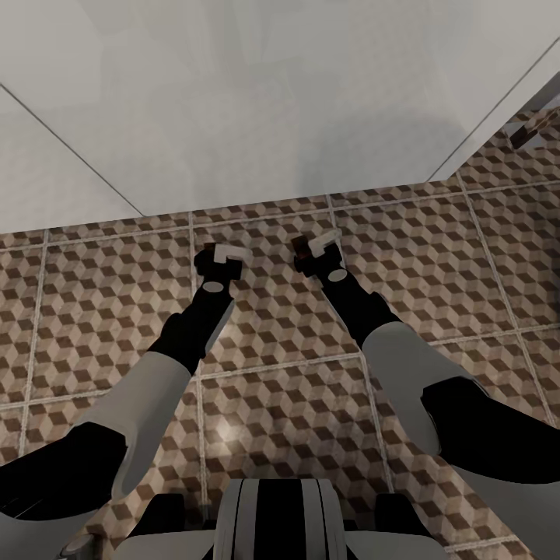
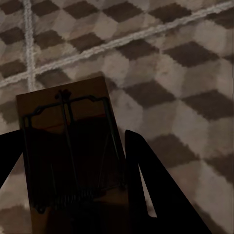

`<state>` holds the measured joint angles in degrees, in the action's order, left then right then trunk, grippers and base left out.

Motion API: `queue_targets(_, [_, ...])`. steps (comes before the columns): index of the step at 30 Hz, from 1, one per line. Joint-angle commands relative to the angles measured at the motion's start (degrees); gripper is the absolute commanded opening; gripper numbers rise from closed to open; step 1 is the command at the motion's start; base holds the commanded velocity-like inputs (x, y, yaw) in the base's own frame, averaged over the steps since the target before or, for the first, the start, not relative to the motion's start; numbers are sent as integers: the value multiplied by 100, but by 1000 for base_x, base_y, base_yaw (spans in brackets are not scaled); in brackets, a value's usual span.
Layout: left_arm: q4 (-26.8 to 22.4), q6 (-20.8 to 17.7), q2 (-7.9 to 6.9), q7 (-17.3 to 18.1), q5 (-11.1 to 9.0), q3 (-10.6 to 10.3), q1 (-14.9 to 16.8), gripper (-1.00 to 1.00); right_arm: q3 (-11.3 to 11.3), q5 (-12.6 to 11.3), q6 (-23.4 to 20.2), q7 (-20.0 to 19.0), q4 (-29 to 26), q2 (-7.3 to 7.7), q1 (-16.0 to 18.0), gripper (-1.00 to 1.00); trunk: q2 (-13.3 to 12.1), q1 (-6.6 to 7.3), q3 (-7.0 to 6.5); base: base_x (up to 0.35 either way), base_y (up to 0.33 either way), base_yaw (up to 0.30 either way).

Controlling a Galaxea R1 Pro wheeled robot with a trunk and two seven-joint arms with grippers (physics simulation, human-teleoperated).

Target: Take the four mousetraps from the cabinet in the bathroom and place them on the bathroom floor. Make sure all four end up on the same floor surface, and ensure that at least two of them are either under or directly next to the same bathroom sink.

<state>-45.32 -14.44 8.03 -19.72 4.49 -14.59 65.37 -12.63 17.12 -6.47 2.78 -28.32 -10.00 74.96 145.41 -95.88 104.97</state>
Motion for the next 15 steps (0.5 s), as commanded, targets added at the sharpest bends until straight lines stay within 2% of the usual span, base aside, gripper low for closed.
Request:
queue_targets(1, [-1, -44, -1, -19, 55, -16, 2, -100, -20, 55, -32, 47, -7, 0, 1, -100, 1, 1, 3, 0, 0, 0])
queue_targets(15, [22, -7, 16, -23, 52, -18, 2, -100, -25, 55, 5, 47, -6, 0, 1, -100, 1, 1, 3, 0, 0, 0])
